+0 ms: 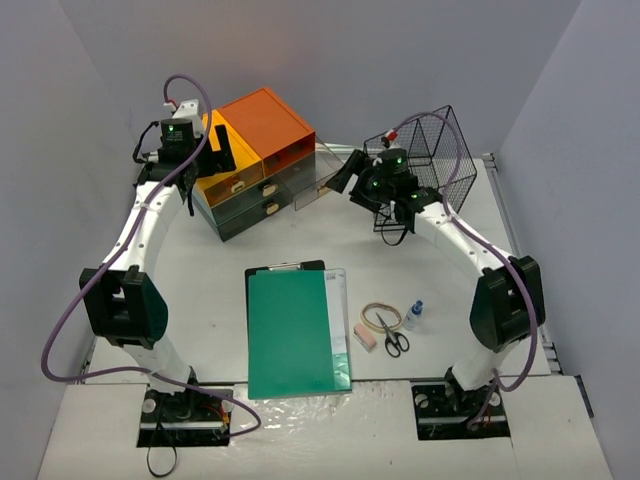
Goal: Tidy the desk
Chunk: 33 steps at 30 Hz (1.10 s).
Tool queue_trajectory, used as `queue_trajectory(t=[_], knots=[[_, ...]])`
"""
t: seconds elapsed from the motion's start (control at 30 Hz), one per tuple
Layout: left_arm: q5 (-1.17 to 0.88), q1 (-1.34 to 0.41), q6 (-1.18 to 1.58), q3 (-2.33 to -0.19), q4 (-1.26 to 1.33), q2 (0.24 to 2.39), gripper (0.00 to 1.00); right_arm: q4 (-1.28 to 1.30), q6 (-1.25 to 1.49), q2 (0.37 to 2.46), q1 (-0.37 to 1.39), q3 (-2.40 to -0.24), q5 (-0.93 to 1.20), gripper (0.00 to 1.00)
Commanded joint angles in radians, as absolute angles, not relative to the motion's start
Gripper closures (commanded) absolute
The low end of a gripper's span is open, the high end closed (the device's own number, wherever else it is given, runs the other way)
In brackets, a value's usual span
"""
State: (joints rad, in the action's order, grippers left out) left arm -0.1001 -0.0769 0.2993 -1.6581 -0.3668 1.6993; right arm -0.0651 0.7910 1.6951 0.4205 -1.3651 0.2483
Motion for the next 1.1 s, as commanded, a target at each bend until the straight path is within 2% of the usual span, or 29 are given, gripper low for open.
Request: queue_trajectory(t=[0.0, 0.1, 0.17, 0.33, 0.5, 0.7, 1.07], knots=[[-0.074, -0.051, 0.309, -1.661, -0.444, 1.674, 0.03, -0.061, 0.737, 1.539, 0.427, -1.387, 0.237, 0.19], [-0.078, -0.051, 0.312, -1.666, -0.442, 1.680, 0.03, 0.010, 0.734, 1.519, 0.427, -1.394, 0.221, 0.22], [-0.078, -0.051, 0.315, -1.669, -0.442, 1.680, 0.03, 0.187, 0.756, 1.499, 0.428, -1.408, 0.163, 0.26], [-0.084, -0.051, 0.324, -1.680, -0.437, 1.680, 0.03, 0.394, 0.773, 1.388, 0.442, -1.284, -0.033, 0.29], [-0.089, -0.051, 0.327, -1.690, -0.443, 1.683, 0.03, 0.456, 0.800, 1.249, 0.455, -1.061, -0.130, 0.29], [-0.090, -0.051, 0.327, -1.692, -0.449, 1.684, 0.03, 0.550, 0.876, 1.129, 0.480, -0.925, -0.184, 0.29], [-0.091, -0.051, 0.325, -1.692, -0.453, 1.689, 0.03, 0.712, 0.940, 1.067, 0.492, -0.874, -0.270, 0.28]])
